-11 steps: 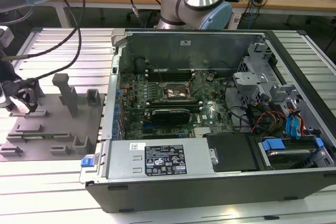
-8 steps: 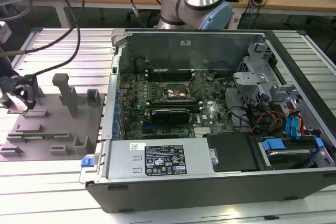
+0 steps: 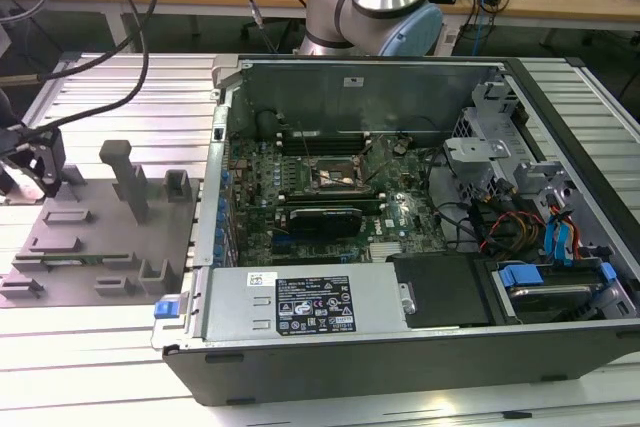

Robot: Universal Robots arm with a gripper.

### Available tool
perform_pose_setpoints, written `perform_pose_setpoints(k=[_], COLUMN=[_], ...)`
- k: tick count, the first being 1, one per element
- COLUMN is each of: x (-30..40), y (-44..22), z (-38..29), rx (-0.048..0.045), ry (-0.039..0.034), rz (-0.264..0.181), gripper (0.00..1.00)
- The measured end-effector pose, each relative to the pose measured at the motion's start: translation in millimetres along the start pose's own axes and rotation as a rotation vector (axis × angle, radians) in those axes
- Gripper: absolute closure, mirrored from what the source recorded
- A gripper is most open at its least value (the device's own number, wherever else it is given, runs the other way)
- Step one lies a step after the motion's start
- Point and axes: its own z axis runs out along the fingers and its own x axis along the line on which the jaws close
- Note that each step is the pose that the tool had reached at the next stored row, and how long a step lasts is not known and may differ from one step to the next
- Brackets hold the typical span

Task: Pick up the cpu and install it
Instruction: 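Pick up the cpu and move it towards the insertion slot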

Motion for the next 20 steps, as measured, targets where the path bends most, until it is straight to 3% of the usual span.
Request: perform_pose_setpoints(k=[11,20], x=[0.0,-0.3], y=[0.5,1.6], z=[-6.3,-19.8], rx=[0.0001,0.0], ry=[0.0003,0.0], rz=[0.0,0.0], gripper=[0.45,0.45])
